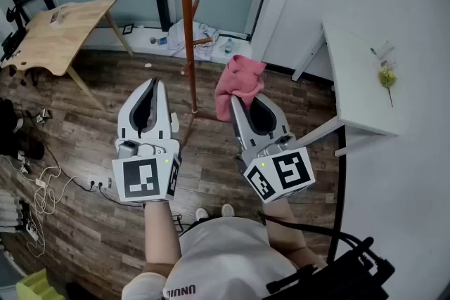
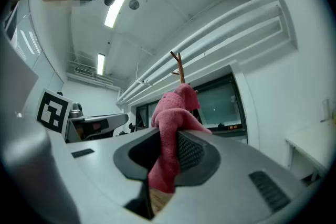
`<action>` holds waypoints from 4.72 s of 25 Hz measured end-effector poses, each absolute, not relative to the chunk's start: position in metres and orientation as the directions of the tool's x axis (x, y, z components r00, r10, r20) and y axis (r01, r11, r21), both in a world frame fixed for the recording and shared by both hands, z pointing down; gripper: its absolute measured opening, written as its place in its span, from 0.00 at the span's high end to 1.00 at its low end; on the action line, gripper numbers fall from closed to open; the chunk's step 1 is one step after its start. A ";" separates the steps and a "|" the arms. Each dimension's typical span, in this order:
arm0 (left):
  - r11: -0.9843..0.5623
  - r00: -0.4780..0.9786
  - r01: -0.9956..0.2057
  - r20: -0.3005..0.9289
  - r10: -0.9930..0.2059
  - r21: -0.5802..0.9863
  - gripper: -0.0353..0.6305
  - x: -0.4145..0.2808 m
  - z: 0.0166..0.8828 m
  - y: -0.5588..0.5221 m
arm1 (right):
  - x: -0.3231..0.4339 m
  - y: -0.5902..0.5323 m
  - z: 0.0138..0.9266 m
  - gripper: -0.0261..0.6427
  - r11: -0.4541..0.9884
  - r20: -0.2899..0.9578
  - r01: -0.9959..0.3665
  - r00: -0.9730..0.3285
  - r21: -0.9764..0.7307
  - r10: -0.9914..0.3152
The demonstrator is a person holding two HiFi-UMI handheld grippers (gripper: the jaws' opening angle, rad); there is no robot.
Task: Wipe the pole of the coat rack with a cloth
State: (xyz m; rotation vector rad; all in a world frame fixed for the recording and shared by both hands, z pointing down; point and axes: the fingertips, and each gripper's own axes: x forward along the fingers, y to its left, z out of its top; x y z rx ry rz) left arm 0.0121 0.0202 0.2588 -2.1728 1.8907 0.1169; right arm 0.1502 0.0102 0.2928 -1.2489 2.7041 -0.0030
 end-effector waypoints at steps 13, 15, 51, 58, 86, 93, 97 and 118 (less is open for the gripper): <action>-0.122 0.152 -0.983 -0.232 -0.961 -0.138 0.93 0.006 0.260 0.026 | 0.143 0.015 0.293 0.84 0.643 -0.150 -0.764 -0.631 -0.052 -0.761; -0.118 0.144 -0.985 -0.224 -0.964 -0.125 0.93 0.001 0.262 0.026 | 0.140 0.016 0.293 0.84 0.644 -0.154 -0.764 -0.631 -0.050 -0.760; -0.119 0.146 -0.987 -0.276 -0.950 -0.110 0.93 -0.044 0.260 -0.044 | 0.100 -0.083 0.260 0.84 0.664 -0.292 -0.747 -0.634 -0.008 -0.716; -0.122 0.154 -0.985 -0.303 -0.941 -0.121 0.93 -0.047 0.246 -0.099 | 0.099 -0.133 0.233 0.84 0.664 -0.353 -0.747 -0.624 0.009 -0.697; -0.332 0.335 -0.939 -0.446 -0.830 -0.089 0.93 -0.065 0.197 -0.215 | 0.074 -0.186 0.062 0.84 0.268 -0.622 -0.867 -0.491 0.421 -0.610; -0.411 0.410 -0.906 -0.457 -0.790 -0.101 0.93 -0.058 0.182 -0.211 | 0.069 -0.187 0.013 0.84 0.068 -0.667 -0.852 -0.453 0.518 -0.592; -0.462 0.461 -0.879 -0.456 -0.761 -0.116 0.93 -0.048 0.160 -0.213 | 0.072 -0.193 -0.014 0.84 -0.005 -0.691 -0.847 -0.430 0.532 -0.582; -0.552 0.594 -0.794 -0.518 -0.615 -0.255 0.93 -0.011 0.047 -0.202 | 0.046 -0.208 -0.076 0.84 -0.195 -0.706 -0.751 -0.452 0.631 -0.545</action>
